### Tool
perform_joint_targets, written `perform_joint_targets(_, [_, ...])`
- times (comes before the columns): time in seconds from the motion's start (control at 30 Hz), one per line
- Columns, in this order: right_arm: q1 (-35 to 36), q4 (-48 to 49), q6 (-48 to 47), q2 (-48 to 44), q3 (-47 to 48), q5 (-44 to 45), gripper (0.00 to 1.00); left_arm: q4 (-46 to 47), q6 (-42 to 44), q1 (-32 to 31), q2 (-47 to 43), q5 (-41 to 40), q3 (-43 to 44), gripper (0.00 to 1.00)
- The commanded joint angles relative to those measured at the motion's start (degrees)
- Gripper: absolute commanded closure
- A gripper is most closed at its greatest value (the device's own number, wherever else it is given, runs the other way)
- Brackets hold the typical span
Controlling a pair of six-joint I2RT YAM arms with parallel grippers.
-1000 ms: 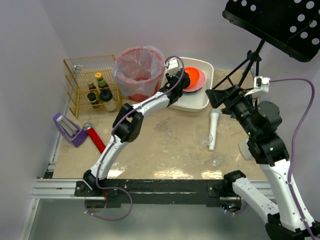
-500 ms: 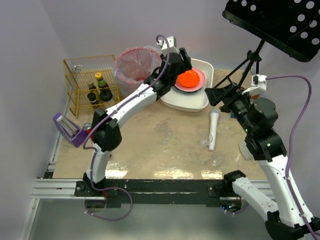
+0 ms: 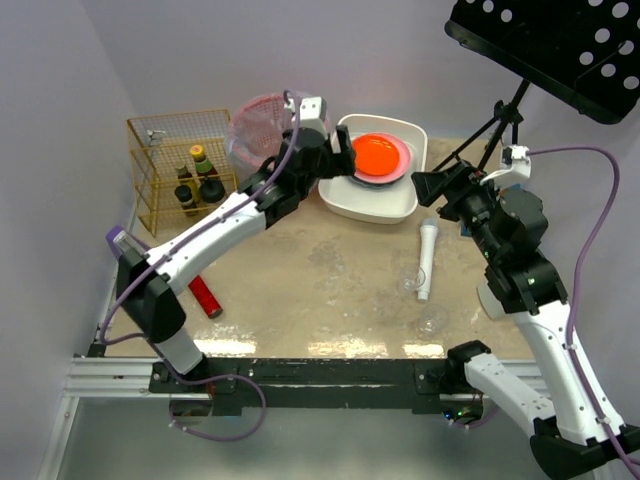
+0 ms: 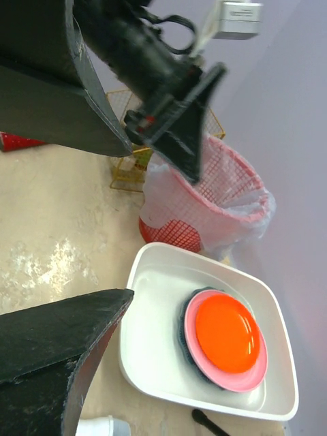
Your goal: Clear the kitchen counter
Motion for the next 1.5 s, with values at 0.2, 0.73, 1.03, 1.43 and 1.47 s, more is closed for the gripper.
perform_joint_targets(0.2, [-0.2,-0.1,1.3,-0.1,2.1,3.3,0.18,7.5,-3.4,-4.6,-7.5,18.3,-25.3,0.11])
perform_joint_targets(0.73, [-0.1,-2.6,2.4,-2.1,2.6,4.5,0.18,13.6,-9.3,-13.6,8.3,22.5,-21.0,0.03])
perform_joint_targets(1.03, [-0.1,-2.8,2.3,-2.3,2.6,4.4,0.18,13.4,-9.5,-15.7,12.2,24.4,-18.0,0.03])
perform_joint_targets(1.43, [-0.1,-3.3,2.1,-3.1,1.5,4.0,0.18,8.2,-8.9,-17.4,17.3,19.3,-13.5,0.22])
perform_joint_targets(1.47, [-0.1,-3.3,2.1,-3.2,1.5,3.9,0.18,7.6,-8.7,-17.8,18.0,18.5,-12.6,0.23])
